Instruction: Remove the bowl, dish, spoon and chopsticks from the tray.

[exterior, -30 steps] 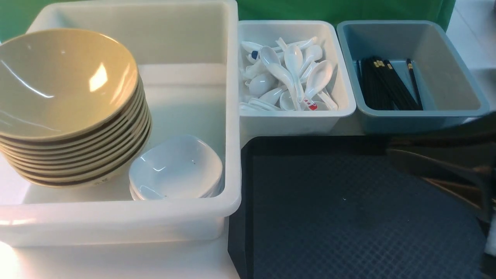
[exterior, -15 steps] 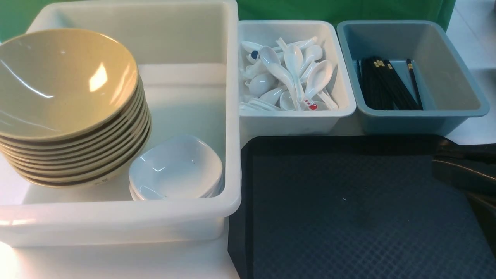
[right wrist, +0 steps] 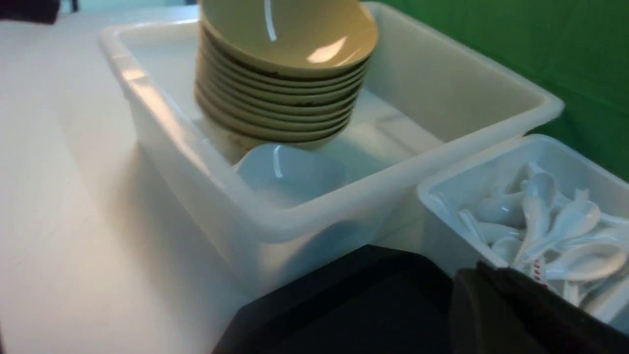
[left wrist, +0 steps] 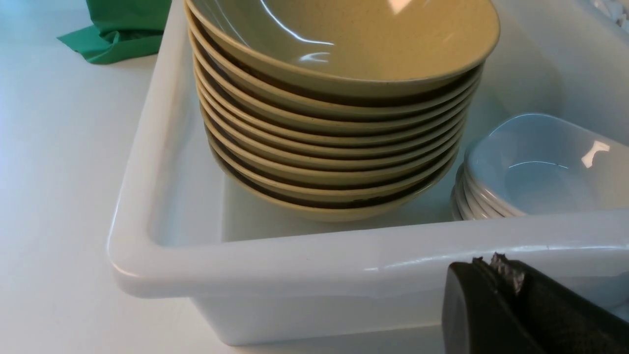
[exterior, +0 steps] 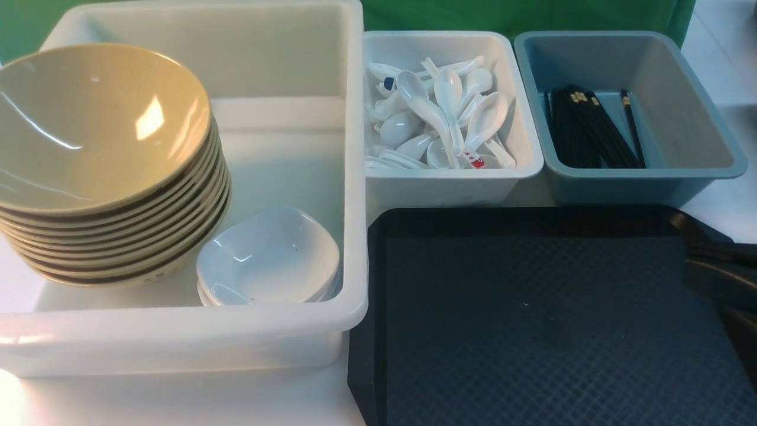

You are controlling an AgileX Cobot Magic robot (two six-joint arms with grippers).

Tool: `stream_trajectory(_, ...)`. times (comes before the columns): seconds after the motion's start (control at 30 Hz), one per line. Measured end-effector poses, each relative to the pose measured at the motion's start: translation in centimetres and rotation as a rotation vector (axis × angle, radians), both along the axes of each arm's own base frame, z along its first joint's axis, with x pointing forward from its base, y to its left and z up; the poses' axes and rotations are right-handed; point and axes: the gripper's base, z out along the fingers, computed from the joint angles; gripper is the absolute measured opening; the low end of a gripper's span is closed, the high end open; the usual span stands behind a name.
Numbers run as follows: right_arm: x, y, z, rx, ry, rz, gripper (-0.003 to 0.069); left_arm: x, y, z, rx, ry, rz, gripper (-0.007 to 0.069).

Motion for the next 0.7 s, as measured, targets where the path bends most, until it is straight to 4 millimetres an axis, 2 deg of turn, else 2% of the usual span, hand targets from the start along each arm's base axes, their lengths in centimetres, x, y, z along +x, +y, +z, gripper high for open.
stream_trajectory(0.1, -0.1, -1.9, -2.8, 0.109, 0.012, -0.160, 0.0046, 0.0, 0.0, 0.0, 0.000, 0.000, 0.000, -0.0011)
stream_trajectory(0.13, -0.1, -2.1, -3.0, 0.107, 0.009, -0.172, 0.0046, 0.0, 0.0, 0.0, 0.000, 0.000, 0.000, -0.0011)
stream_trajectory(0.17, -0.2, -3.0, -4.6, 0.135, 0.028, -0.266, 0.0046, 0.0, 0.0, 0.0, 0.000, 0.000, 0.000, -0.0011)
stream_trajectory(0.33, -0.9, -5.8, -9.4, 0.110, 0.024, -0.569, 0.0046, 0.0, 0.0, 0.0, 0.000, 0.000, 0.000, -0.0011)
stream_trajectory(0.53, -2.1, -7.1, -13.9, 0.084, 0.015, -0.750, 0.0046, 0.0, 0.0, 0.0, 0.000, 0.000, 0.000, -0.0011)
stream_trajectory(0.7, -2.4, -7.5, -15.5, 0.134, 0.086, -0.817, 0.0046, 0.0, 0.0, 0.0, 0.000, -0.001, 0.000, -0.0011)
